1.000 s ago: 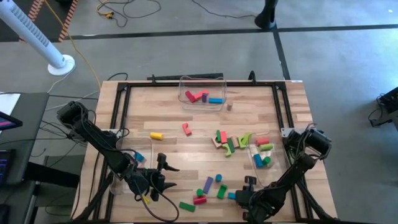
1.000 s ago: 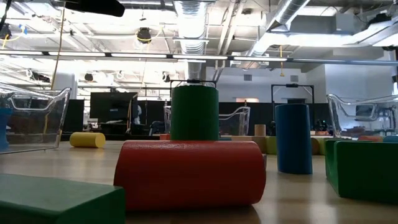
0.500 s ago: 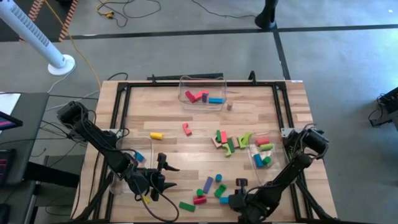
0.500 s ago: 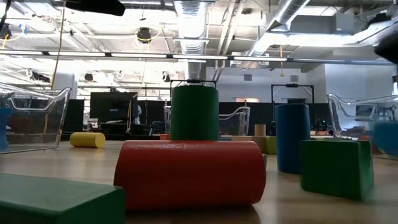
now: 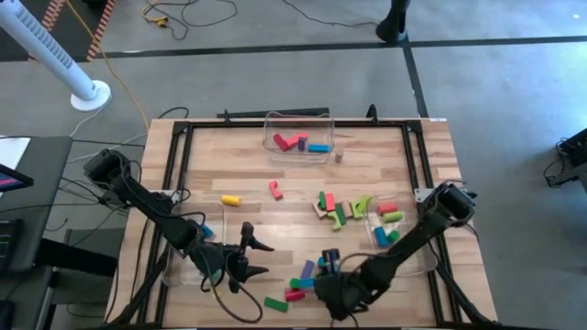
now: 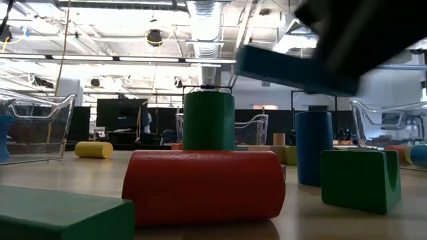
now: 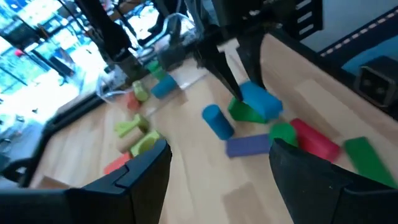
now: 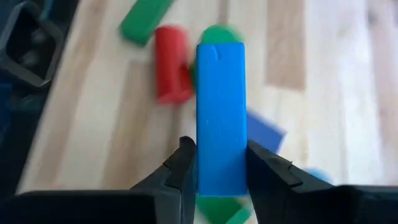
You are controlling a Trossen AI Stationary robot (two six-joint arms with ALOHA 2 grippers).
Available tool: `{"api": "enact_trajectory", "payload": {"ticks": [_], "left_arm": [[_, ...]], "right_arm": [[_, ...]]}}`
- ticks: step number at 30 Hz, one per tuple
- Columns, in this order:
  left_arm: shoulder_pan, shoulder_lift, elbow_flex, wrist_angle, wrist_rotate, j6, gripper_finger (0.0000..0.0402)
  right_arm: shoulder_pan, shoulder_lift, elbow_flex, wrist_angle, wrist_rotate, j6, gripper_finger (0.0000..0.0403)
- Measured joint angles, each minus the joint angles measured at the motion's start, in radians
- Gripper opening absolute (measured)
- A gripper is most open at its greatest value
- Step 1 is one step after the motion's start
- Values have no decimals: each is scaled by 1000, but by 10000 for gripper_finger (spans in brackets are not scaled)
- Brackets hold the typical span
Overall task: Sort blocks by size
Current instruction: Put the light blue rectangular block into the top transparent bin
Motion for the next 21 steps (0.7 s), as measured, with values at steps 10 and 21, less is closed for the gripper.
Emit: {"api": "enact_trajectory", "payload": {"ticks": [10, 21], "left_arm": [[52, 0, 0, 15, 1, 71, 261], [58, 0, 0, 11, 71, 125, 261]], "right_arm": [[-99, -2, 63, 9, 2, -159, 138], [-136, -2, 168, 22, 0, -303, 138]]}}
